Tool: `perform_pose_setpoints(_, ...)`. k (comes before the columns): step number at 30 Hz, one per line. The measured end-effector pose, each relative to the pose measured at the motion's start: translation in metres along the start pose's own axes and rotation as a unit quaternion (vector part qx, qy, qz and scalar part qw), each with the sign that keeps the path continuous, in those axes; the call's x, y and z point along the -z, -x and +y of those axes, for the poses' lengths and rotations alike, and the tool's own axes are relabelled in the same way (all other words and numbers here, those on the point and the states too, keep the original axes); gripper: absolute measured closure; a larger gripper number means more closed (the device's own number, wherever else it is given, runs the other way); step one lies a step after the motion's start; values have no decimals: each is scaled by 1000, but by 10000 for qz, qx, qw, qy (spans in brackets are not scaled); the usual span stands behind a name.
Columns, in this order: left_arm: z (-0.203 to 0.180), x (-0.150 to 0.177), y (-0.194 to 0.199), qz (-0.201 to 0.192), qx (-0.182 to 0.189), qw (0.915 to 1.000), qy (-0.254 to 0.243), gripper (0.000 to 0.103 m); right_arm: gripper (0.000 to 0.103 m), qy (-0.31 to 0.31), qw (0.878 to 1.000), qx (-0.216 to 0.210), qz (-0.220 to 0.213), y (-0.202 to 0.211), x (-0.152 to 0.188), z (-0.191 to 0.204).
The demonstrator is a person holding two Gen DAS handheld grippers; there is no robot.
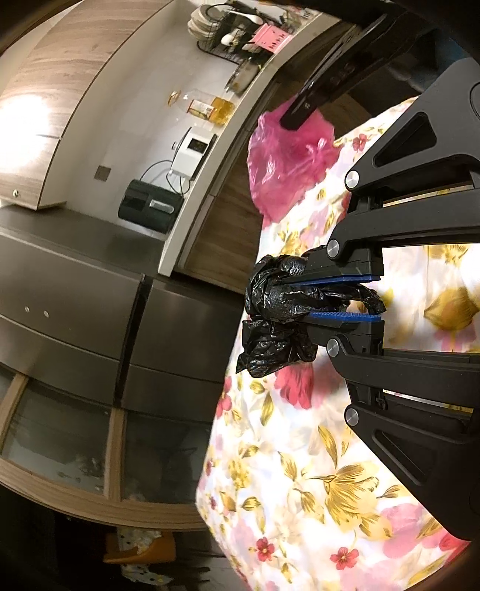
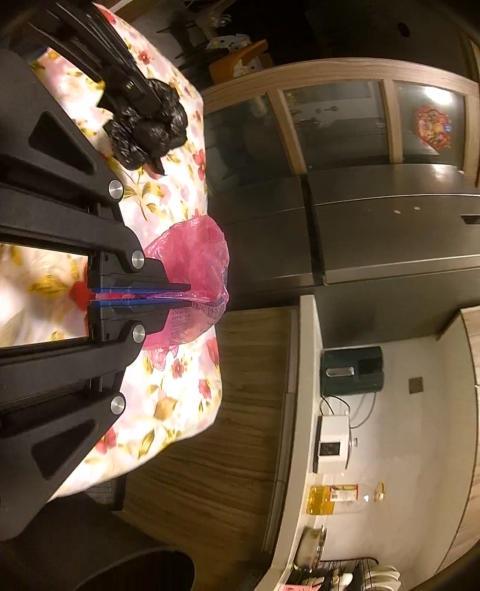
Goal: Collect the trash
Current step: 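Carry the black bags and pink bag in both grippers over the bin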
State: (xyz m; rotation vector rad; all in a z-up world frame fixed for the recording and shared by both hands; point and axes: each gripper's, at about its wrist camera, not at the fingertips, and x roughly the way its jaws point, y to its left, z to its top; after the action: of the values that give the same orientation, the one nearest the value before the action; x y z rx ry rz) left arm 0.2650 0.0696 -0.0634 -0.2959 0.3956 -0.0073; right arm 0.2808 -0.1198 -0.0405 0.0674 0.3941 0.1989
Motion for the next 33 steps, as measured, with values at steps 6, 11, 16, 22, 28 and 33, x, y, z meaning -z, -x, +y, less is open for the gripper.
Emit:
perform_pose_setpoints(6,-22,-3,15,-49,129,9998,-168,92,100,-124,9997,66,-215,38,-2,-17)
perform_pose_setpoints(11,-42,-3,27,-106,263,9991,-299,92,100,-206,9990,146,-373,65,-2,-32)
perform_pose_setpoints(16,-77,-4,36,-148,515,9974,-476,92,101,-341,9973,354,-544,92,-3,-56)
perform_pose_setpoints(22,-135,1,43,-150,1011,9920,-744,92,101,-554,9922,808,-773,127,-3,-101)
perform_pose_setpoints(28,-215,17,47,-109,1783,9785,-1032,92,101,-763,9800,1532,-1011,159,-3,-158)
perform_pose_setpoints(33,-278,37,42,42,2397,9626,-1259,92,101,-1007,9698,1941,-1080,177,2,-201)
